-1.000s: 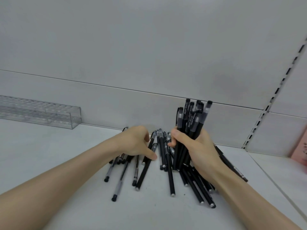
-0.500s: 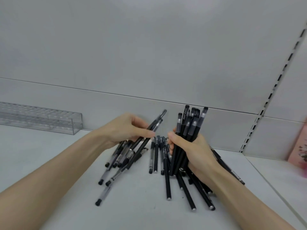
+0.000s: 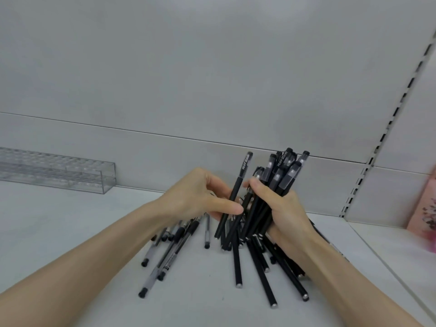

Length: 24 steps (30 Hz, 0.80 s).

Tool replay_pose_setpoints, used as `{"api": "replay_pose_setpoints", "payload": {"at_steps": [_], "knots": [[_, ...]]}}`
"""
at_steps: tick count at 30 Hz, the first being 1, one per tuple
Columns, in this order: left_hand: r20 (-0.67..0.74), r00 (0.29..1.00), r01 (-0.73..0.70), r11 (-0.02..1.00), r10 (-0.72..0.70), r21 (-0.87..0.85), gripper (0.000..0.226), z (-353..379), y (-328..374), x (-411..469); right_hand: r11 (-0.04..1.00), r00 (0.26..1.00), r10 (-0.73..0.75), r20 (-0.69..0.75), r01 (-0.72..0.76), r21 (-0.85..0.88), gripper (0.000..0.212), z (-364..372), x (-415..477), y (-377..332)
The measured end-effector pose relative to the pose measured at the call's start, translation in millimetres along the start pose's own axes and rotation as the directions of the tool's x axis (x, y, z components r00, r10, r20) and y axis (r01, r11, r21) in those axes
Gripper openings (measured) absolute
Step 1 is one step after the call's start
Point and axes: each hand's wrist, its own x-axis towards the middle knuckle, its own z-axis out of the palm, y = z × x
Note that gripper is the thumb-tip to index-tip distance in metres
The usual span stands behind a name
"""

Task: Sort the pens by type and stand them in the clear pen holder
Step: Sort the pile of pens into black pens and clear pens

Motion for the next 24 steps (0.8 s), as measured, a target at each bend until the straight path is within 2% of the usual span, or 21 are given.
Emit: {"api": "replay_pose_setpoints", "payload": {"at_steps": [3,6,9,11,14,16,20,24], "knots": [[0.063,0.997,0.035,0.997,-0.04,0.075,0.012,1.4,-3.1,0.7,0.998,0.999,-0.02,0.025,0.021,-0.054,0.029,2.8,-0.4,0.5],[0.073,0.994,0.07,0.992,-0.078,0.109,0.022,5.1,-6.2,2.2,0.994,0.999,-0.053,-0.013,0.052,-0.094,0.025,6.0,1.1,2.2],[0.171,0.97,0.122,0.951,-0.175,0.284,0.031,-12.5,3.3,-3.2,0.995,0.997,-0.057,-0.05,0.053,-0.089,0.028,10.0,0.6,-0.3],[0.159,0.975,0.091,0.933,-0.154,0.348,0.031,-33.0,12.6,-6.6,0.998,0.998,-0.058,-0.014,0.058,-0.039,0.028,13.9,-1.0,-3.3],[-0.029,0.993,-0.112,0.989,0.115,0.093,0.03,-47.3,21.4,-10.1,0.991,0.979,-0.098,0.177,0.113,-0.074,0.021,29.3,-4.9,-5.7],[-0.052,0.977,-0.21,0.977,0.208,-0.034,0.036,-41.1,22.9,-15.1,0.983,0.961,-0.103,0.258,0.137,-0.119,0.023,42.6,-6.8,-2.4],[-0.008,0.978,-0.209,0.974,0.209,-0.089,0.038,-21.1,26.5,-24.6,0.963,0.944,-0.17,0.282,0.22,-0.155,0.026,59.7,-9.8,3.4],[-0.081,0.972,-0.228,0.969,0.22,-0.099,0.048,-13.6,20.1,-31.4,0.941,0.929,-0.086,0.359,0.194,-0.277,0.015,59.2,-18.0,12.8]]}}
